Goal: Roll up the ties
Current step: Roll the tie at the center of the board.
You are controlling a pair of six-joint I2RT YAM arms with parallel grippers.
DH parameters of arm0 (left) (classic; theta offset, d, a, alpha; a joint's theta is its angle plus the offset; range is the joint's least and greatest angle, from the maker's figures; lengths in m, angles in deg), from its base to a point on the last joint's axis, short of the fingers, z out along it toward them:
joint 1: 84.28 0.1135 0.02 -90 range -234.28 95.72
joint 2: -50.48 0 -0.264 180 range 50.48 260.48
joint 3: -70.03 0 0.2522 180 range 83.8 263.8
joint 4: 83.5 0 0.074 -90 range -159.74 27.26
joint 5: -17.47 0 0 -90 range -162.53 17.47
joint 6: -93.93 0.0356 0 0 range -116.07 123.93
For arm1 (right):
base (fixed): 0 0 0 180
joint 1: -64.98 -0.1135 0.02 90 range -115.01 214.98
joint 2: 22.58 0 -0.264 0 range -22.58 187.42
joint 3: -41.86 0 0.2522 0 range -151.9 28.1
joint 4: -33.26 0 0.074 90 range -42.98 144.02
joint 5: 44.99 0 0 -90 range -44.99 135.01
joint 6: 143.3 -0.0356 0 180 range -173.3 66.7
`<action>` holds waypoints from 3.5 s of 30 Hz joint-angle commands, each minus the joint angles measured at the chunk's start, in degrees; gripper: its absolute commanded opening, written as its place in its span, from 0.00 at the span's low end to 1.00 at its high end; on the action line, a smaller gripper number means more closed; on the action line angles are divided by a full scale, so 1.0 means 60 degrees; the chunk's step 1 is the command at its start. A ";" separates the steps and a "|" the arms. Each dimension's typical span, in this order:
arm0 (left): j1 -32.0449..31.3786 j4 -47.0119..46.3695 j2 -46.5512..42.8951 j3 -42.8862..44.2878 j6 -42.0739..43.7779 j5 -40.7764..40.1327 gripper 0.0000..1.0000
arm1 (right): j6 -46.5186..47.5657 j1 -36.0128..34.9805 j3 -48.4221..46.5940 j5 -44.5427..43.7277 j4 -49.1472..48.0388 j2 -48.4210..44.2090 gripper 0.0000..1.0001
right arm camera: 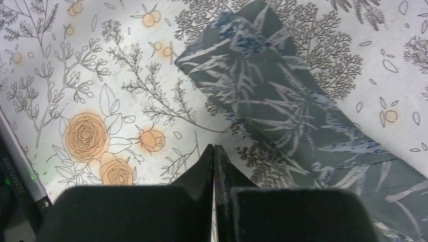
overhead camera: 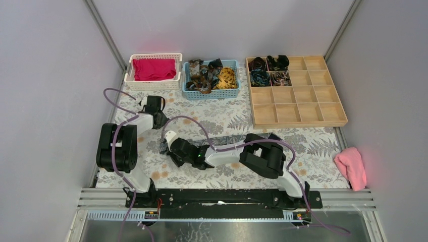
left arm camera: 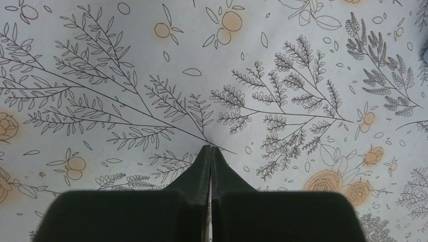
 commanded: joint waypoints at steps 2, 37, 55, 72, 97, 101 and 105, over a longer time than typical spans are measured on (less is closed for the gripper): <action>-0.0188 0.1104 0.0194 -0.0891 0.0040 -0.0408 0.00 | 0.0410 -0.0501 0.0082 -0.0127 0.1239 0.0318 0.00; -0.2329 0.3663 -0.2298 -0.2706 -0.1786 -0.0410 0.00 | 0.1752 0.0524 -0.1853 -0.2173 0.1377 0.1386 0.00; -0.1764 0.4182 -0.2231 0.1531 -0.1138 -0.2169 0.00 | 0.1713 0.0407 0.0729 -0.1436 0.1334 -0.2416 0.22; 0.0597 0.2576 -0.3298 0.0113 -0.0805 0.1484 0.00 | -0.0177 0.1001 0.2522 -0.6128 0.4226 -0.4409 0.47; -0.2592 0.1815 -0.3600 0.0398 -0.0502 -0.0563 0.00 | -0.7581 0.6400 0.8002 -0.5037 0.7750 -1.0378 0.66; -0.2653 0.1794 -0.3912 0.0320 -0.0389 -0.0595 0.00 | -0.7470 0.7235 0.8605 -0.4207 0.6958 -1.0676 0.66; -0.2705 0.1759 -0.4115 0.0190 -0.0352 -0.0617 0.00 | -0.7421 0.7770 0.9154 -0.3560 0.6019 -1.0589 0.64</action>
